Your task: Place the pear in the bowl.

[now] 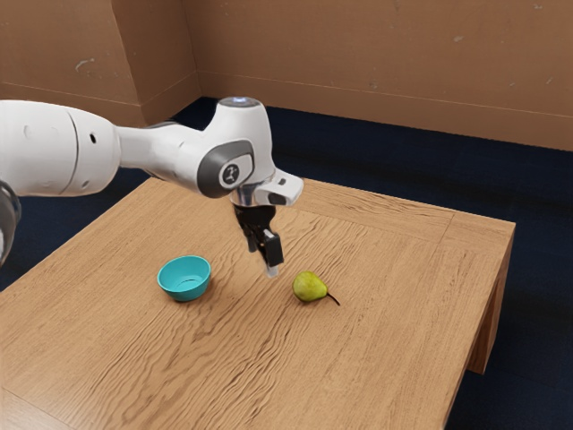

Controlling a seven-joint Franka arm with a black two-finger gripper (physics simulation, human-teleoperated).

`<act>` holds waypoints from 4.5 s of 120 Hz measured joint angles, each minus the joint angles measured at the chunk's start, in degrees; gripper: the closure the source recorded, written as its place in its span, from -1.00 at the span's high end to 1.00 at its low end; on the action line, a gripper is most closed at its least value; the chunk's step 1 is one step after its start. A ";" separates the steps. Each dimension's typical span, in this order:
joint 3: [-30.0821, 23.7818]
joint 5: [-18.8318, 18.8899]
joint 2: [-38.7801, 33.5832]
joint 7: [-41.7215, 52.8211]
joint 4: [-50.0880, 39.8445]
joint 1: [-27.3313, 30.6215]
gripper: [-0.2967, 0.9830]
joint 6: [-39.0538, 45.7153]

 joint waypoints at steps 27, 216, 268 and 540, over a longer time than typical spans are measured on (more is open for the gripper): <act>-0.55 -2.05 7.18 2.91 5.99 0.06 0.54 1.83; -1.58 -5.53 18.86 12.02 14.98 0.14 0.54 2.77; -1.86 -6.11 20.29 12.75 16.38 0.08 0.54 2.77; 19.79 -8.06 1.74 21.23 -0.26 1.55 0.13 -6.05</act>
